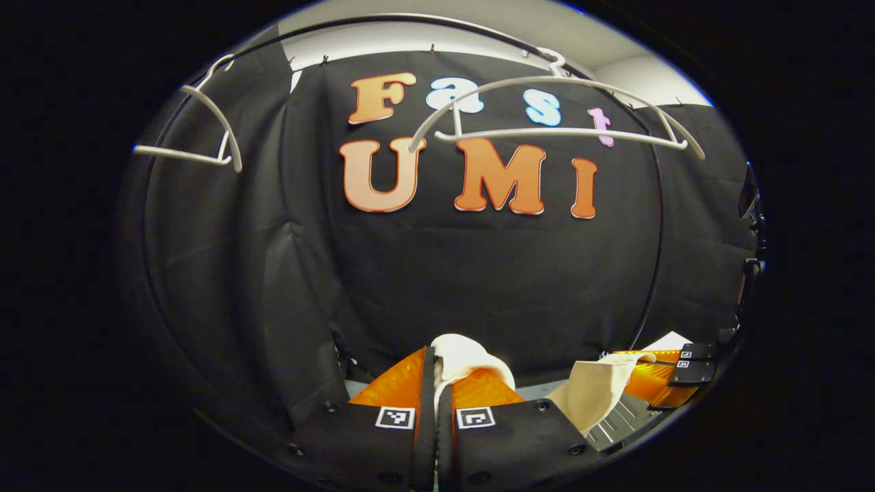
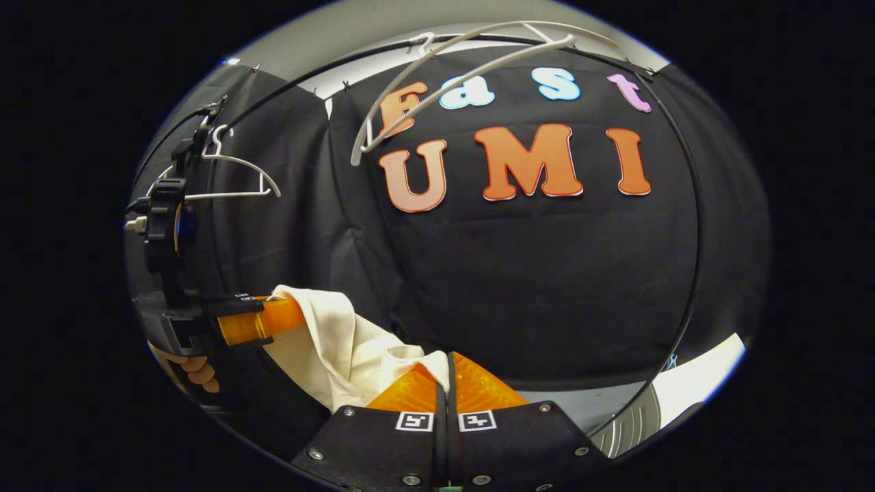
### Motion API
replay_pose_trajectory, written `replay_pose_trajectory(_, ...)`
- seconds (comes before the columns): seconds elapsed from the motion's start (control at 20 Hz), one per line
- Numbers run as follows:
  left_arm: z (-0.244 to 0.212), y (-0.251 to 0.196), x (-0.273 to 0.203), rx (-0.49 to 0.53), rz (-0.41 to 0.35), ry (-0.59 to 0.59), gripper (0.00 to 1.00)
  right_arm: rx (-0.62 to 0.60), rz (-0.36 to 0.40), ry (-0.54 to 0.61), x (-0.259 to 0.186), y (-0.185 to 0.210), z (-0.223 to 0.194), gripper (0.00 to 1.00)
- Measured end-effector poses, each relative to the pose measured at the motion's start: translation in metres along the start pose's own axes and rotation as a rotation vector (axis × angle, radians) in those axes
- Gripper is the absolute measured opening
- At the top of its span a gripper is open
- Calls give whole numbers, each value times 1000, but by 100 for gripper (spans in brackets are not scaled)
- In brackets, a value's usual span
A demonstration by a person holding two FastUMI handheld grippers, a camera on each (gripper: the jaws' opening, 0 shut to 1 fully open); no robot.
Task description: Grasp the clothes on the hanger with both hands and then place them into the laundry hamper below.
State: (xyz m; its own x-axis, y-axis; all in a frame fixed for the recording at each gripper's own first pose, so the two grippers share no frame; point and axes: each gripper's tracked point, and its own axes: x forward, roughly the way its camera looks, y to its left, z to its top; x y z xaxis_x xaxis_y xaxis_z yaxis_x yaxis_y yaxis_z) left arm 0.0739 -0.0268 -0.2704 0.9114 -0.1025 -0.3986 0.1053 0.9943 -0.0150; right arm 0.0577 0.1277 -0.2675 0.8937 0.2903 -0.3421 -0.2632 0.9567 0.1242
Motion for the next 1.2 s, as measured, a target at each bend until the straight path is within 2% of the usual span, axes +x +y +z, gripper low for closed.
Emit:
replay_pose_trajectory(0.35, -107, 7, 33, -41, 22, 175, 8, 55, -81, 155, 32, -47, -103, 0)
replay_pose_trajectory(0.55, -173, 7, 44, -59, 23, 288, 9, 95, -117, 267, 44, -76, -179, 0)
replay_pose_trajectory(0.85, -276, 4, 54, -79, 32, 481, 9, 95, -161, 457, 55, -101, -291, 0)
replay_pose_trajectory(1.0, -321, 8, 58, -85, 43, 557, 6, 105, -178, 532, 57, -113, -339, 0)
replay_pose_trajectory(1.1, -350, 10, 61, -85, 51, 611, 12, 115, -185, 580, 57, -117, -370, 0)
replay_pose_trajectory(1.2, -376, 9, 64, -84, 54, 661, 9, 130, -191, 620, 60, -120, -393, 0)
